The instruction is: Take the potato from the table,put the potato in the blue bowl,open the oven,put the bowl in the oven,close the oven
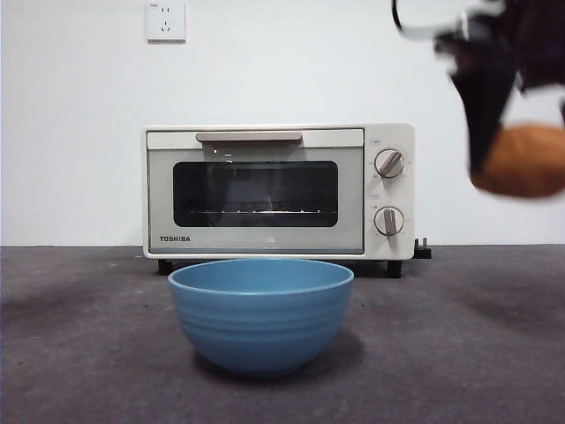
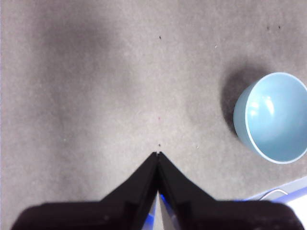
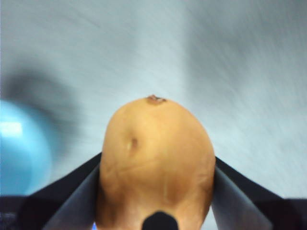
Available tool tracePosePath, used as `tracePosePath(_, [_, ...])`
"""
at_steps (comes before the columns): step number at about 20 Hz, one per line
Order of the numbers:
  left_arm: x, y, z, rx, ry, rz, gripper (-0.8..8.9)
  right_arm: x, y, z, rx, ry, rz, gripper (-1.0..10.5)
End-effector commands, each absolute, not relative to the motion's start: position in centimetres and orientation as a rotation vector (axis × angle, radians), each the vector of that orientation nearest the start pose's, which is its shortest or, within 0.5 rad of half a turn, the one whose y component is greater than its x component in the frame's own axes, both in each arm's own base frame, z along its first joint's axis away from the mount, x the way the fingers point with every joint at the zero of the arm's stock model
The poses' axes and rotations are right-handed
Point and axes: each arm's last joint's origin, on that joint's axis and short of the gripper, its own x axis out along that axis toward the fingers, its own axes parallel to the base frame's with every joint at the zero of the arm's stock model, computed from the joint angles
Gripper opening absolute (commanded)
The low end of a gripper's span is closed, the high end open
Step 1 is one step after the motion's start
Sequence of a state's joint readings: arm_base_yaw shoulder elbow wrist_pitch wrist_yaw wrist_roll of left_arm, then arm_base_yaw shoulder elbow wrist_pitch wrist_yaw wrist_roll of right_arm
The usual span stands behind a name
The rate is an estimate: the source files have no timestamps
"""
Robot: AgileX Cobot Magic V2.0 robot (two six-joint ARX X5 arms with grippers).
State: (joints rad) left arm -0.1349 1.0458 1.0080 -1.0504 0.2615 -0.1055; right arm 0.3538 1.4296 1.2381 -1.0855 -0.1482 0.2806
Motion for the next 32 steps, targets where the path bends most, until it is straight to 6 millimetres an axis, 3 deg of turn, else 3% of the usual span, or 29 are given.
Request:
tracePosePath(1, [17.8,-3.3,29.8,-0.160,1.094,-0.305,-0.04,24.4,11.0,29.5,0.109,1.320,0.346,0.0])
tracePosePath(9, [17.9,-3.3,29.8,-0.160,1.089,-0.305,-0.04,21.7,19.8,30.3,-0.033,1.138,0.741,0.0])
tracePosePath(15, [17.9,-3.3,29.8,-0.159,1.088,-0.306,-0.04,21.5,24.7,26.0,-0.125,1.242,0.804,0.0])
tracePosePath(19, [17.9,-3.3,29.8,-0.159,1.089,-0.306,-0.04,22.7,26.2,22.9,-0.183,1.309,0.740,0.0])
tracePosePath(24, [17.9,-3.3,29.8,-0.159,1.088,-0.306,-0.04,23.4,26.9,20.9,-0.197,1.335,0.720,0.1])
tracePosePath(28, [17.9,-3.3,29.8,-0.159,1.087,-0.306,-0.04,23.7,27.0,20.6,-0.196,1.321,0.674,2.5])
tracePosePath(32, [17.9,-3.3,29.8,-0.159,1.086,-0.306,-0.04,23.6,27.0,20.6,-0.199,1.326,0.672,3.0])
